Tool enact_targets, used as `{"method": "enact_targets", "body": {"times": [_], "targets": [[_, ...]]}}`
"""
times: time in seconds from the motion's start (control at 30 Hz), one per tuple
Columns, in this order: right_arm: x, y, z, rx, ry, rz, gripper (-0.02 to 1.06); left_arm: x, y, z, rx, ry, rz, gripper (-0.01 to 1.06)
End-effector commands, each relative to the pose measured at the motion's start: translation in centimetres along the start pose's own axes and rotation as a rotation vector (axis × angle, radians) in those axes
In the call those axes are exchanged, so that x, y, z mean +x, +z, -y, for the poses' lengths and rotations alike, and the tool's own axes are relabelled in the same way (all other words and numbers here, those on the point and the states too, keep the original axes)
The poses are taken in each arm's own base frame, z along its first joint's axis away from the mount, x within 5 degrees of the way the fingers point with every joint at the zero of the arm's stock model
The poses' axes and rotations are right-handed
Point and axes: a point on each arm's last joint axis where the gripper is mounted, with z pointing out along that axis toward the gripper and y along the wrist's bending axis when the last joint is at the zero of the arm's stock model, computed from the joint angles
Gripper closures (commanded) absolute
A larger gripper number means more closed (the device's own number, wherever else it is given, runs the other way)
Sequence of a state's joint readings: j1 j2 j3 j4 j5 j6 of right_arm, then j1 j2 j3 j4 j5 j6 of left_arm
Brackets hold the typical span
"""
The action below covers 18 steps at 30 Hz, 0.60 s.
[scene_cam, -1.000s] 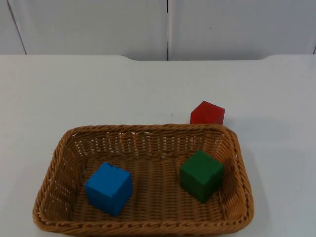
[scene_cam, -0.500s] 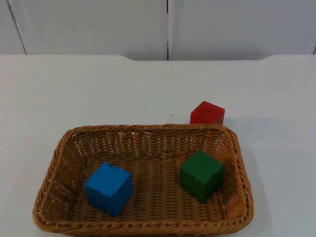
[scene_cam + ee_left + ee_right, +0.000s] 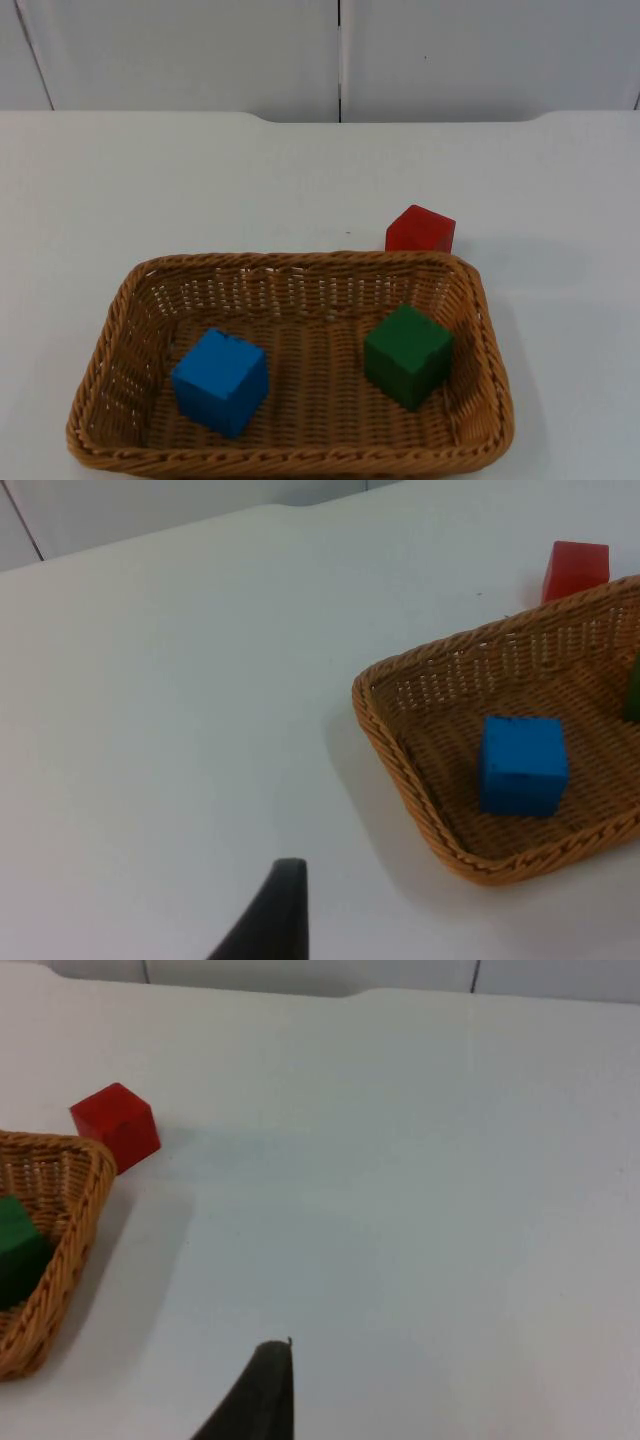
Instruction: Pick up one cube with each hand and place exactly two cubes into the same basket, leaving the remaining cube outside.
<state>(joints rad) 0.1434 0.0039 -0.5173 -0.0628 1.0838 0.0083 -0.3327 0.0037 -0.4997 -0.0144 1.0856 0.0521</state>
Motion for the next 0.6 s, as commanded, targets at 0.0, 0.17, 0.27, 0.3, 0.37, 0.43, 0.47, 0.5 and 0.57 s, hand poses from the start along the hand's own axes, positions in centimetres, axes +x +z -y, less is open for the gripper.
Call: {"method": "enact_targets", "body": {"times": [0.0, 0.17, 0.27, 0.3, 0.37, 0.43, 0.47, 0.5, 0.57], "targets": [[0.05, 0.01, 0.00, 0.030, 0.019, 0.005, -0.01, 0.02, 0.06, -0.04, -0.001, -0.003, 0.010, 0.00], [0.05, 0.01, 0.00, 0.030, 0.019, 0.005, -0.01, 0.02, 0.06, -0.04, -0.001, -0.003, 0.010, 0.00], [0.05, 0.01, 0.00, 0.030, 0.019, 0.005, -0.01, 0.02, 0.06, -0.04, -0.001, -0.003, 0.010, 0.00], [0.05, 0.01, 0.00, 0.030, 0.019, 0.005, -0.01, 0.02, 0.06, -0.04, -0.001, -0.003, 0.010, 0.00], [0.05, 0.01, 0.00, 0.030, 0.019, 0.005, -0.01, 0.02, 0.06, -0.04, -0.001, -0.003, 0.010, 0.00], [0.05, 0.01, 0.00, 0.030, 0.019, 0.005, -0.01, 0.02, 0.06, -0.04, -0.001, -0.003, 0.010, 0.00], [0.05, 0.01, 0.00, 0.030, 0.019, 0.005, -0.01, 0.02, 0.06, -0.04, -0.001, -0.003, 0.010, 0.00], [0.05, 0.01, 0.00, 0.030, 0.019, 0.005, -0.01, 0.02, 0.06, -0.04, -0.001, -0.003, 0.010, 0.00], [0.05, 0.01, 0.00, 0.030, 0.021, 0.005, -0.01, 0.02, 0.06, -0.04, -0.002, -0.004, 0.010, 0.00]]}}
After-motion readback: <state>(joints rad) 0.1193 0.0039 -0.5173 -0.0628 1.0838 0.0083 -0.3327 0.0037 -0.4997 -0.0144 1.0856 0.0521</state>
